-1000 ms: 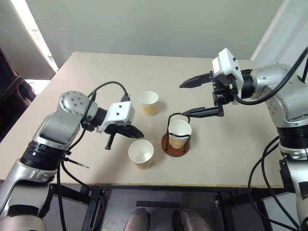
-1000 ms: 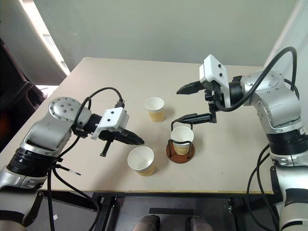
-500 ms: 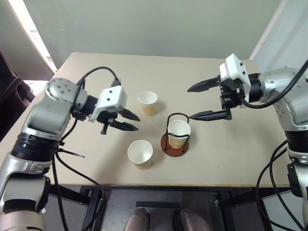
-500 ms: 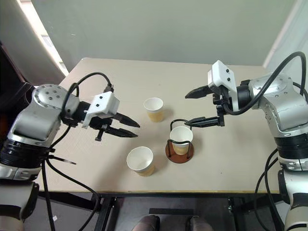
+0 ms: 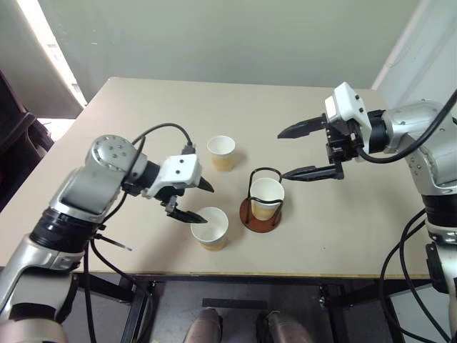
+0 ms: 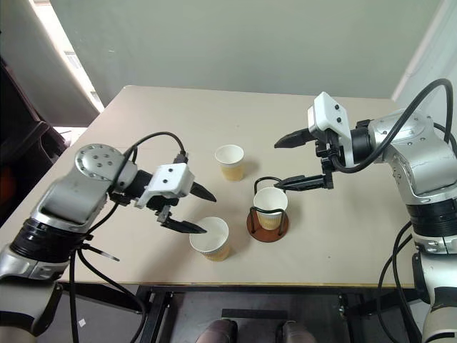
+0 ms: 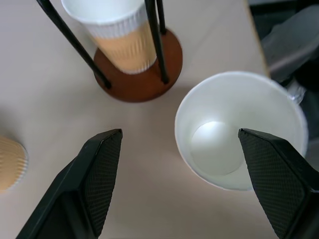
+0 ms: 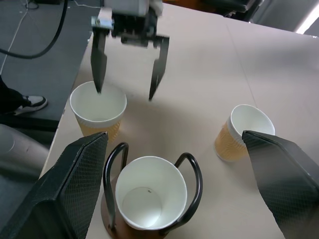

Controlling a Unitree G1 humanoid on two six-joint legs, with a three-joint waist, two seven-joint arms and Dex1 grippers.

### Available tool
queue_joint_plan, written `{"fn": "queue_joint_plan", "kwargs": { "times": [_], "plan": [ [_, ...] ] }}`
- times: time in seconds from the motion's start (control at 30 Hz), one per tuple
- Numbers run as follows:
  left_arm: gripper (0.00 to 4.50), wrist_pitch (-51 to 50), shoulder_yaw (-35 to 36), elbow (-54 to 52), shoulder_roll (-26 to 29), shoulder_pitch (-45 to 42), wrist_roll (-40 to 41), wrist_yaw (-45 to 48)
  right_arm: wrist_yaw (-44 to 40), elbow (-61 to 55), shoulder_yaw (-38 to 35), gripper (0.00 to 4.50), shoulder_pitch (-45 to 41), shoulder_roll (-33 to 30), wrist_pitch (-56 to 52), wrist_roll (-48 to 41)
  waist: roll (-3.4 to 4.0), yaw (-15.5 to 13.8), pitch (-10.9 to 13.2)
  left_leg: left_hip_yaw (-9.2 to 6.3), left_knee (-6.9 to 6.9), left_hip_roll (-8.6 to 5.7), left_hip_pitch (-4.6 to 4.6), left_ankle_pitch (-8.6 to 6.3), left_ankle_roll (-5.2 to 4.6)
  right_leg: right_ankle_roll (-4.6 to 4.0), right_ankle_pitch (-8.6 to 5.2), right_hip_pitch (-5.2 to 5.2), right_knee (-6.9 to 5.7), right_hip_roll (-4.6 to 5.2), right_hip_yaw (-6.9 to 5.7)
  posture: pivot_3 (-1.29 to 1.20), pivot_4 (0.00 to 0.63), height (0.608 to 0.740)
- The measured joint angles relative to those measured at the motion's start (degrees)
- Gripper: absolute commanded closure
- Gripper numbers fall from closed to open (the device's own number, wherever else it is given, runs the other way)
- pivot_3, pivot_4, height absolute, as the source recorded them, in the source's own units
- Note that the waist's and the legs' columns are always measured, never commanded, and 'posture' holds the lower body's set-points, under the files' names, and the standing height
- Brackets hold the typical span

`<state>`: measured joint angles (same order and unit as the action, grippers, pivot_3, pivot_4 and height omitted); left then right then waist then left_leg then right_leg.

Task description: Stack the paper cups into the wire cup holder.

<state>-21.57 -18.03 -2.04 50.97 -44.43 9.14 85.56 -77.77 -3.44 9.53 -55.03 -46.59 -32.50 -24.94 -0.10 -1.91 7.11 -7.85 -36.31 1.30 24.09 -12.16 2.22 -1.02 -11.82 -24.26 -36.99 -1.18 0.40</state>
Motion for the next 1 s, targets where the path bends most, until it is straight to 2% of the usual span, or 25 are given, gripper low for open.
{"fn": "queue_joint_plan", "kwargs": {
  "times": [0.07,0.17,0.5,0.67,0.8,1.0],
  "plan": [
    [0.51,0.2,-1.9,0.3,-1.0,0.0,-2.0,-1.0,0.0,-0.1,0.0,0.00,0.3,0.0,0.1,0.3,0.00,0.0,0.0,0.00,-0.01,0.00,0.00,0.00,0.00,0.00,0.00,0.00,0.00,0.00,0.00,0.00,0.150,0.740],
    [1.08,0.5,-3.3,1.8,-2.6,0.0,-3.6,-1.3,0.0,-0.5,0.0,0.00,0.4,0.0,0.1,0.4,0.00,0.0,0.0,0.01,0.00,0.00,0.00,0.00,0.00,0.01,0.01,0.00,-0.01,0.00,0.00,0.00,0.150,0.740],
    [4.30,1.6,-3.2,2.6,-2.6,-0.1,-3.2,1.2,0.1,-1.4,0.0,0.00,1.2,-0.5,0.0,0.4,0.00,-0.1,0.0,0.01,-0.02,0.00,0.00,0.00,0.00,0.05,0.03,0.01,0.00,0.00,0.00,0.00,0.150,0.740],
    [4.41,1.0,0.7,2.8,-2.2,-1.0,2.5,3.7,-5.1,-3.6,-1.2,0.00,3.9,-5.5,-3.1,-3.5,-0.01,-0.5,0.0,0.00,-0.06,-0.03,0.13,0.00,0.00,0.06,0.03,0.00,0.05,-0.01,-0.03,0.00,0.150,0.740],
    [4.41,0.1,9.6,8.1,0.8,-9.7,8.7,4.1,-10.6,-4.9,-6.3,0.00,5.7,-11.2,-5.1,-8.8,-0.04,-0.6,0.0,0.09,-0.14,-0.03,0.15,-0.01,0.00,0.12,0.02,0.03,0.08,-0.03,0.02,0.00,0.150,0.740],
    [4.41,0.2,14.8,16.8,0.5,-22.1,15.5,4.3,-11.0,-3.0,-7.7,0.00,6.5,-13.2,-4.6,-8.8,-0.03,-0.4,0.0,0.23,-0.29,-0.05,0.00,-0.06,-0.23,0.33,0.04,0.16,0.11,-0.02,0.31,0.00,0.150,0.740]
  ]
}}
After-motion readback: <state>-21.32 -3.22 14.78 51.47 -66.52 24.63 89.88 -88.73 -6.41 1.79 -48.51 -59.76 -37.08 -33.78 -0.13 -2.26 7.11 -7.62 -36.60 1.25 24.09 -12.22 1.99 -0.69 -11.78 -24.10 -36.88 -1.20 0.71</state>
